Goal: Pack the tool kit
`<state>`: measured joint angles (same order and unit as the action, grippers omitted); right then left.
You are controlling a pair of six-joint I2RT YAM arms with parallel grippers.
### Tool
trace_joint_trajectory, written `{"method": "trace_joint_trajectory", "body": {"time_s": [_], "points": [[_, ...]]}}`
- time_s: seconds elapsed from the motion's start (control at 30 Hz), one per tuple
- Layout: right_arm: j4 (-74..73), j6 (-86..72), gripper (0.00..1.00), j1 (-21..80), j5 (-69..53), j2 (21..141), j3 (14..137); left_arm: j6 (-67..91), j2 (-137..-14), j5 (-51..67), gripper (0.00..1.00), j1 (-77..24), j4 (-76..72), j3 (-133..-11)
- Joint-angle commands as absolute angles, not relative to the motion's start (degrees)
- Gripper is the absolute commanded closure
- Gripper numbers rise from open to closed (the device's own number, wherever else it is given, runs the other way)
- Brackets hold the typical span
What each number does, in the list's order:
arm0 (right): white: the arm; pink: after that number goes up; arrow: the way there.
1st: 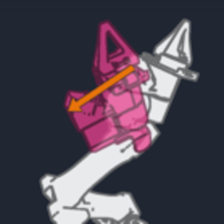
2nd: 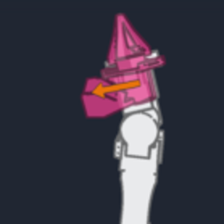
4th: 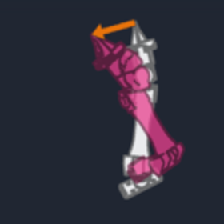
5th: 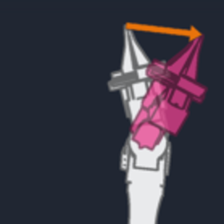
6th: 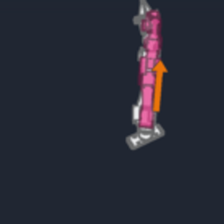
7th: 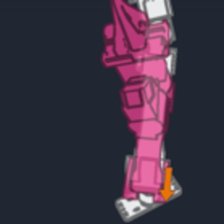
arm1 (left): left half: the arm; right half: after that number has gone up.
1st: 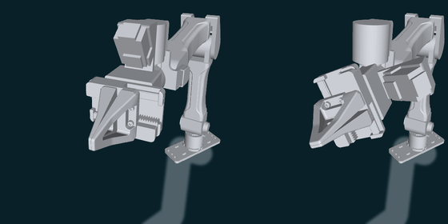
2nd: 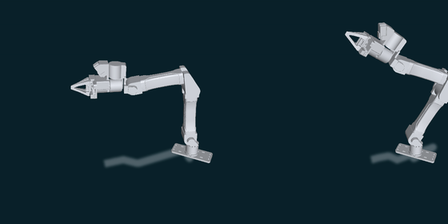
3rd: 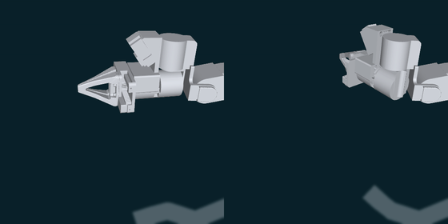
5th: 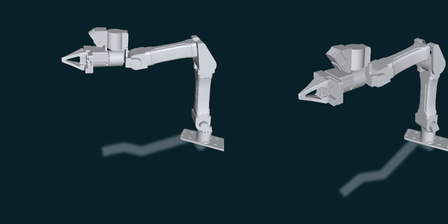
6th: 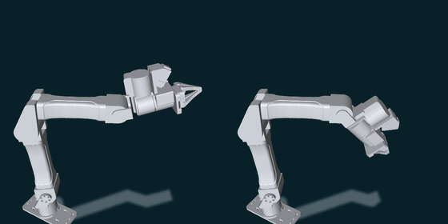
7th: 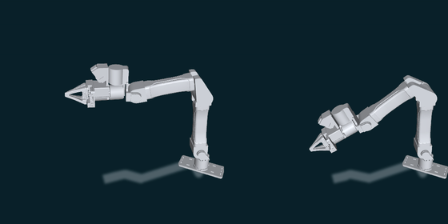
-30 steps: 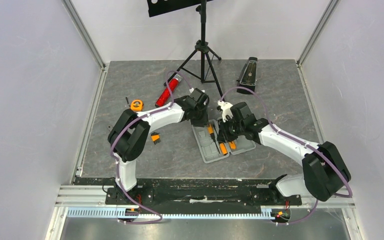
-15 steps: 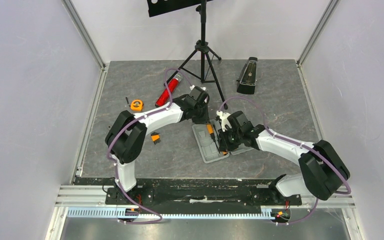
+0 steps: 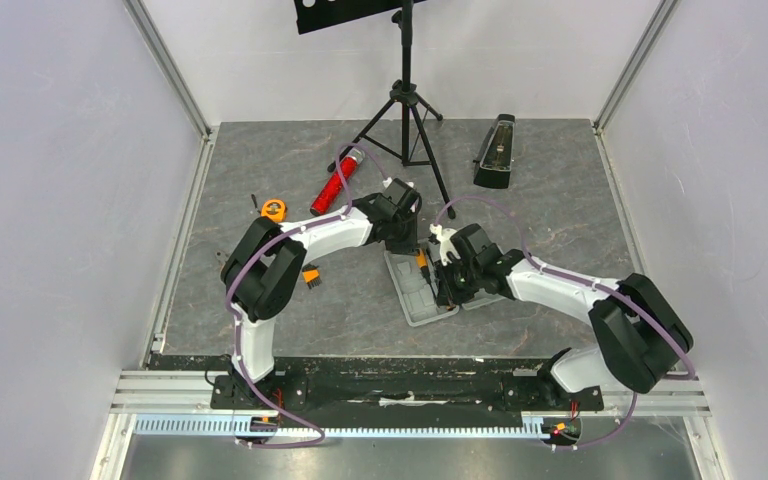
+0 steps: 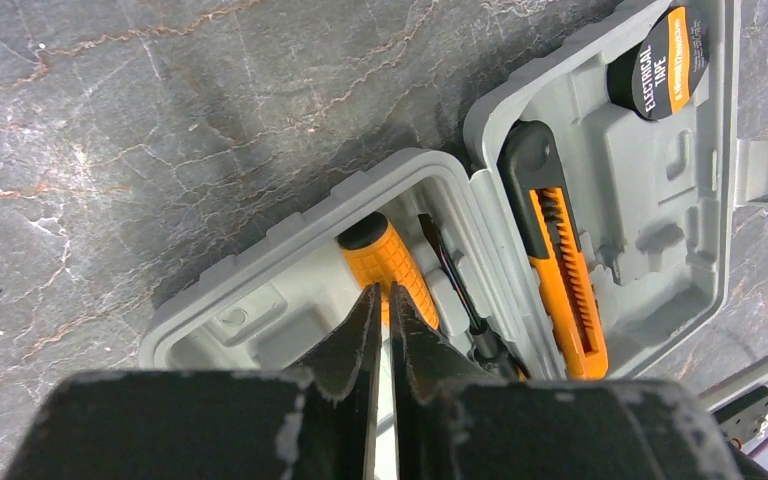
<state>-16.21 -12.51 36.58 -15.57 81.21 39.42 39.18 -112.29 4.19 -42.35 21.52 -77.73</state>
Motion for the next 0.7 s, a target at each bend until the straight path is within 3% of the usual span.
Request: {"method": "trace_joint_trajectory", "body": {"time_s": [0.0,0.5,0.67], "points": [[-17.2,-12.5,0.98,37.2,-13.9,83.3,40.0,40.7,-113.3,4.7,0.89,-42.5,21.1,-79.2],[-22.1,-10.4,1.0,38.5,-7.6,87.3,39.1,40.8,-114.2,5.2,0.91,-42.5,21.7,-77.6],[-22.1,-7.8,0.96,38.5,-9.8,82.7,46.8,40.7,-111.5,4.0,0.76,-42.4,20.5,-79.9]]}}
